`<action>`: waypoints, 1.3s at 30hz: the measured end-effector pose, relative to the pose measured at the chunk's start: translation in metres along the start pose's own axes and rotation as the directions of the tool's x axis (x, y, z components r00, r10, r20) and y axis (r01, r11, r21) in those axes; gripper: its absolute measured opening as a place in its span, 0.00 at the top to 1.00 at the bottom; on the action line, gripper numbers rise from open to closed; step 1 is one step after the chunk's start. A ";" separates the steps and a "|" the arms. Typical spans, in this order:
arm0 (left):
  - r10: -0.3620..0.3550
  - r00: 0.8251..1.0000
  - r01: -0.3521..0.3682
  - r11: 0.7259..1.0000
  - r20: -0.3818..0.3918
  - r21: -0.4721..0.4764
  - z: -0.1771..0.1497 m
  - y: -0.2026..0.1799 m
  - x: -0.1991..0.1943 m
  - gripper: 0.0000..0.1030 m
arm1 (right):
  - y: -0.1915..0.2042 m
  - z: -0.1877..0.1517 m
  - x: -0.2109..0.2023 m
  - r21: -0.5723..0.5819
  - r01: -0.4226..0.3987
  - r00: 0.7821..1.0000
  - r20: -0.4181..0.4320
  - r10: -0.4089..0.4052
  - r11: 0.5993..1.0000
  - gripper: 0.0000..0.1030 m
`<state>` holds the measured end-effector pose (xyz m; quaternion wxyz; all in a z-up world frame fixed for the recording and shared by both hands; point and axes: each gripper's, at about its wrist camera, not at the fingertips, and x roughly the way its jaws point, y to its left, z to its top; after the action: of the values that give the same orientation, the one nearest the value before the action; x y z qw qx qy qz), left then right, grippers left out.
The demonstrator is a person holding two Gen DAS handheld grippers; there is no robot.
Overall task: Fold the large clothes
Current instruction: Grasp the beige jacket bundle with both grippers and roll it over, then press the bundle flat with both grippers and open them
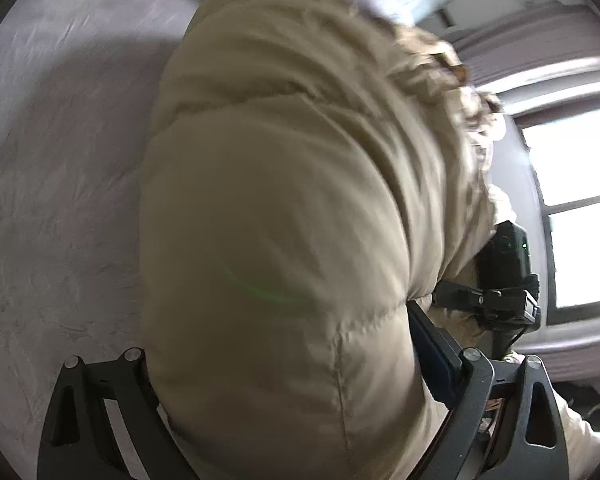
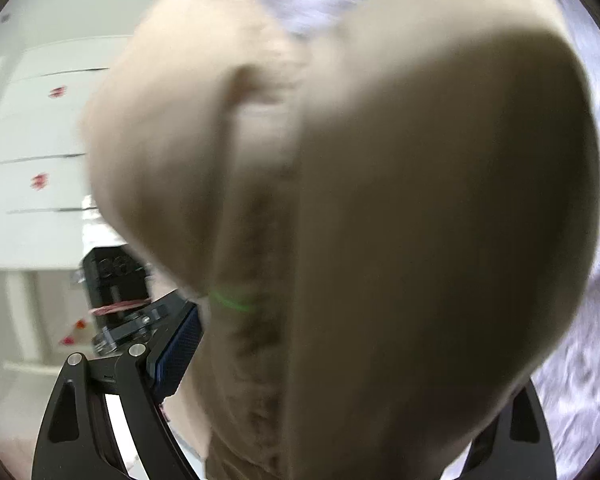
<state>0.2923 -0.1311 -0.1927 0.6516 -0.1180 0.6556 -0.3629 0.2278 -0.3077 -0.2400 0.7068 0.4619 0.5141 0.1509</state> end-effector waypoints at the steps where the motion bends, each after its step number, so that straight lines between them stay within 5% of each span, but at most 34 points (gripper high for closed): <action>1: -0.002 1.000 0.002 1.000 -0.013 -0.008 -0.002 0.009 0.007 0.03 | -0.011 0.002 0.006 0.024 0.006 1.000 -0.001 -0.006 1.000 0.13; 6: 0.015 0.999 -0.015 1.000 -0.034 -0.004 -0.008 0.010 0.021 0.01 | -0.021 0.000 0.011 0.051 0.051 0.999 -0.016 -0.050 0.997 0.08; 13: 0.198 0.977 -0.205 0.974 0.084 0.095 -0.023 -0.042 -0.030 0.01 | 0.010 -0.012 -0.052 0.026 0.227 0.970 0.083 -0.229 0.973 0.10; 16: 0.262 0.956 -0.276 0.956 0.129 0.102 -0.020 -0.051 -0.060 0.01 | 0.023 -0.024 -0.066 0.043 0.274 0.949 0.147 -0.277 0.961 0.43; 18: 0.300 0.941 -0.316 0.944 0.157 0.092 -0.027 -0.041 -0.080 0.01 | 0.030 -0.034 -0.080 0.040 0.309 0.930 0.194 -0.311 0.950 0.80; 21: 0.314 0.932 -0.333 0.938 0.181 0.091 -0.032 -0.021 -0.099 0.01 | 0.054 -0.017 -0.110 -0.040 0.298 0.928 0.248 -0.279 0.954 0.81; 24: 0.349 0.922 -0.366 0.926 0.167 0.088 -0.050 -0.015 -0.078 0.01 | 0.089 -0.037 -0.075 -0.121 0.372 0.912 0.233 -0.338 0.920 0.81; 25: 0.352 0.924 -0.368 0.925 0.151 0.091 -0.056 -0.016 -0.065 0.01 | 0.091 -0.042 -0.061 -0.127 0.420 0.897 0.208 -0.390 0.899 0.81; 27: 0.360 0.921 -0.376 0.921 0.149 0.101 -0.068 -0.010 -0.053 0.01 | 0.082 -0.060 -0.035 -0.148 0.548 0.833 0.187 -0.521 0.823 0.81; 29: 0.359 0.922 -0.376 0.921 0.145 0.105 -0.074 -0.010 -0.043 0.01 | 0.065 -0.066 -0.018 -0.125 0.579 0.812 0.171 -0.558 0.805 0.81; 32: 0.346 0.930 -0.357 0.930 0.125 0.085 -0.079 -0.006 -0.030 0.00 | 0.044 -0.061 0.002 -0.105 0.593 0.802 0.164 -0.574 0.798 0.78; 39: 0.427 0.895 -0.439 0.894 0.124 0.088 -0.081 -0.019 -0.030 0.00 | 0.038 -0.060 -0.005 -0.067 0.566 0.820 0.146 -0.553 0.822 0.74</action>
<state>0.2137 -0.1002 -0.1670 0.7543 0.0503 0.6095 -0.2389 0.1837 -0.2610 -0.2091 0.7734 0.2600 0.5747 -0.0639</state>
